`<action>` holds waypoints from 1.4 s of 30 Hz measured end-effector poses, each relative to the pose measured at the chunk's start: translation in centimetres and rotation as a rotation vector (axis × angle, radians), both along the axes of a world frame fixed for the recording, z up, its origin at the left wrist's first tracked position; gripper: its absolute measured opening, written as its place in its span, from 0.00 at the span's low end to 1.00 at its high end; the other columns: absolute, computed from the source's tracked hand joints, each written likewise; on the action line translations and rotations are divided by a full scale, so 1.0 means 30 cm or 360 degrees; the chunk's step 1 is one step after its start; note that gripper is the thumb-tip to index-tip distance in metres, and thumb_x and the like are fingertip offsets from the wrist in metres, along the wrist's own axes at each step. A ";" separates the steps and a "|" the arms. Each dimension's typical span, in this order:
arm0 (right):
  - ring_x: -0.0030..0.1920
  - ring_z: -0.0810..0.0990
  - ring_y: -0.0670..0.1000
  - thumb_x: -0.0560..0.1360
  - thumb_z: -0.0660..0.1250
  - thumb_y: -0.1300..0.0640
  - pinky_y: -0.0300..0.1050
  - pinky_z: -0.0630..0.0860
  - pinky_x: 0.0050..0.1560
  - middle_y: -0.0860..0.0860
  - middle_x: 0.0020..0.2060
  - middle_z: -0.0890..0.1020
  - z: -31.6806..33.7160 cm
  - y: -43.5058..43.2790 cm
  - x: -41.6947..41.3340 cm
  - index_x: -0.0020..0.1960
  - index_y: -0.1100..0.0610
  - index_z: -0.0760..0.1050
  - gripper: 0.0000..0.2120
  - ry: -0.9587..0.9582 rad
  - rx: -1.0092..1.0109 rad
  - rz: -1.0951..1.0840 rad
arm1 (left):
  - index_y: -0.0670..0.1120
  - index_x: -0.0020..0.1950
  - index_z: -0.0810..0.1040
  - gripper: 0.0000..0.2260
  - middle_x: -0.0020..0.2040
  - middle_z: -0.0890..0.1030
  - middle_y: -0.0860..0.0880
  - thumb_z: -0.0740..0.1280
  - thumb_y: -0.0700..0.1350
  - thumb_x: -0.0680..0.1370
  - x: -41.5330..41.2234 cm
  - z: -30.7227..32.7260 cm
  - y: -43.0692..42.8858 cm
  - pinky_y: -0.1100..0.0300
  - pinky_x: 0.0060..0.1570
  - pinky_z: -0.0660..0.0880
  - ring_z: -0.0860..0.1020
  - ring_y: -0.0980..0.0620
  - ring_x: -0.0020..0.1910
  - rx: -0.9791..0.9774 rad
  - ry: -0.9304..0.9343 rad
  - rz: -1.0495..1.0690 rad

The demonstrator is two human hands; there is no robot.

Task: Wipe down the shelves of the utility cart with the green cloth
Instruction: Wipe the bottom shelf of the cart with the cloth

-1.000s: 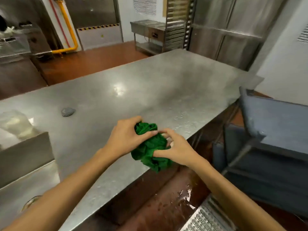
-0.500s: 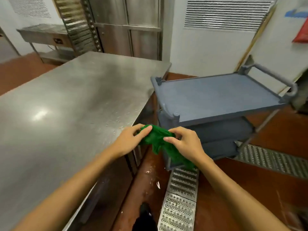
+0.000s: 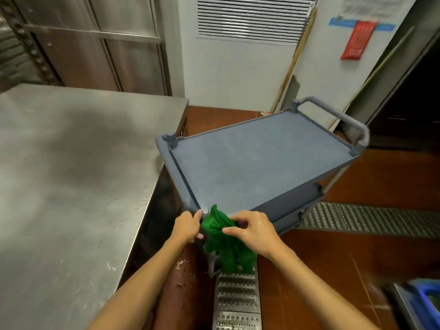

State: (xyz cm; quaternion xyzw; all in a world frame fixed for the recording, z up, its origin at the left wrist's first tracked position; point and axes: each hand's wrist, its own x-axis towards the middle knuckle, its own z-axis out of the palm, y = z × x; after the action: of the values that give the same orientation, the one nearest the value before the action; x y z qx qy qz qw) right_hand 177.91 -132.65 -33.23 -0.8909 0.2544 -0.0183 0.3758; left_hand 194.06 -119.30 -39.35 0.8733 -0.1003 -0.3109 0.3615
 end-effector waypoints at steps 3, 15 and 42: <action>0.51 0.80 0.44 0.69 0.74 0.37 0.47 0.77 0.53 0.44 0.52 0.85 -0.021 -0.049 0.107 0.58 0.49 0.83 0.23 0.0087 0.0004 0.0034 | 0.41 0.49 0.72 0.08 0.42 0.84 0.43 0.64 0.46 0.82 0.051 -0.050 -0.032 0.67 0.19 0.69 0.77 0.58 0.20 0.0065 -0.0040 0.0185; 0.48 0.80 0.44 0.68 0.74 0.39 0.52 0.78 0.52 0.41 0.47 0.84 -0.043 -0.169 0.269 0.55 0.47 0.84 0.19 0.0011 0.0085 -0.0001 | 0.42 0.63 0.70 0.19 0.53 0.82 0.37 0.62 0.55 0.82 0.366 -0.013 -0.115 0.45 0.52 0.77 0.81 0.35 0.53 0.0187 -0.0561 0.0363; 0.63 0.69 0.50 0.65 0.78 0.52 0.43 0.69 0.66 0.51 0.63 0.65 -0.257 -0.749 0.242 0.74 0.53 0.64 0.41 0.0170 0.0096 0.0577 | 0.42 0.49 0.82 0.12 0.40 0.85 0.46 0.73 0.51 0.76 -0.020 0.000 -0.662 0.57 0.30 0.81 0.85 0.50 0.39 -0.0710 0.0099 0.0248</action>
State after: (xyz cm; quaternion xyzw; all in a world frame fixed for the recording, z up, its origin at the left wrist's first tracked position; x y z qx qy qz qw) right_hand 185.17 -155.13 -40.94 -0.9102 0.1096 0.1046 0.3855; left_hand 193.45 -139.17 -39.34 0.7669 -0.0876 -0.2790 0.5713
